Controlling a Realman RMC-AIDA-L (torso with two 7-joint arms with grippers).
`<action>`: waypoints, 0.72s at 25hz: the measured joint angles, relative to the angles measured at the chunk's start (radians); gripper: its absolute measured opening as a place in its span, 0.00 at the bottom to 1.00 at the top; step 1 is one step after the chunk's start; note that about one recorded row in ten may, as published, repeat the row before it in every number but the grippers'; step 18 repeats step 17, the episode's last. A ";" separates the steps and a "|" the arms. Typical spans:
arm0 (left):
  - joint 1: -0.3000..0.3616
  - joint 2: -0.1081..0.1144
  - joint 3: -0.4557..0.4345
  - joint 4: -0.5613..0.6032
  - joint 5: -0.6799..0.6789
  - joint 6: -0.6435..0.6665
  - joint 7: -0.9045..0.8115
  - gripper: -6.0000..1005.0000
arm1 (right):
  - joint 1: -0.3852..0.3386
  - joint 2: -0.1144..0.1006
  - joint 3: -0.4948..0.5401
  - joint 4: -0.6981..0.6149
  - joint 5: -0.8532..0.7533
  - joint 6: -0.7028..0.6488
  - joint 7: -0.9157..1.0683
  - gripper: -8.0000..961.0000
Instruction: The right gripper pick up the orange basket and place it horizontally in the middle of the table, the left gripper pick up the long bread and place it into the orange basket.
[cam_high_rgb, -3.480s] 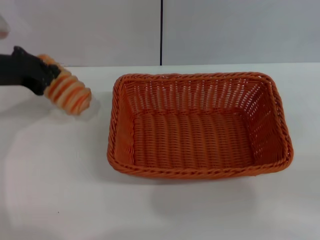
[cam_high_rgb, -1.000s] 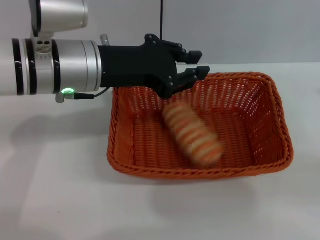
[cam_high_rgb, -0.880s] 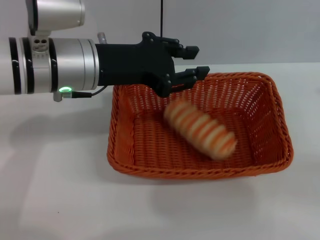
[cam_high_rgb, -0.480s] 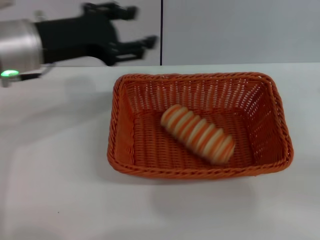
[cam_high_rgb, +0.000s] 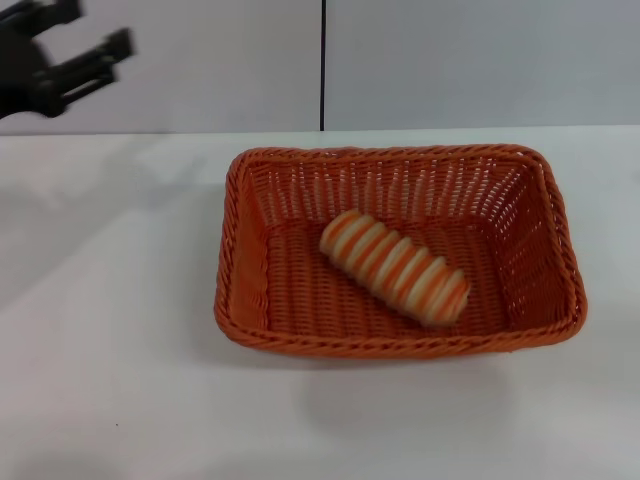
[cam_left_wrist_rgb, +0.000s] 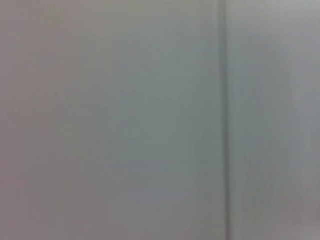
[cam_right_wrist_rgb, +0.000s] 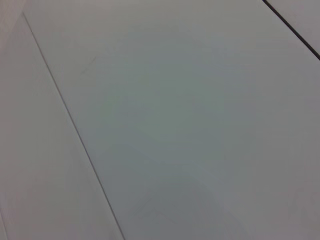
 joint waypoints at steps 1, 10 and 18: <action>0.002 0.001 -0.035 -0.053 -0.031 0.025 0.031 0.72 | 0.002 0.000 0.000 0.000 0.000 0.002 -0.008 0.65; 0.002 0.001 -0.359 -0.453 -0.117 0.357 0.353 0.72 | 0.037 0.000 -0.002 0.000 -0.006 0.032 -0.044 0.65; 0.024 0.003 -0.416 -0.519 -0.113 0.394 0.375 0.72 | 0.069 0.002 -0.002 0.001 -0.020 0.070 -0.046 0.65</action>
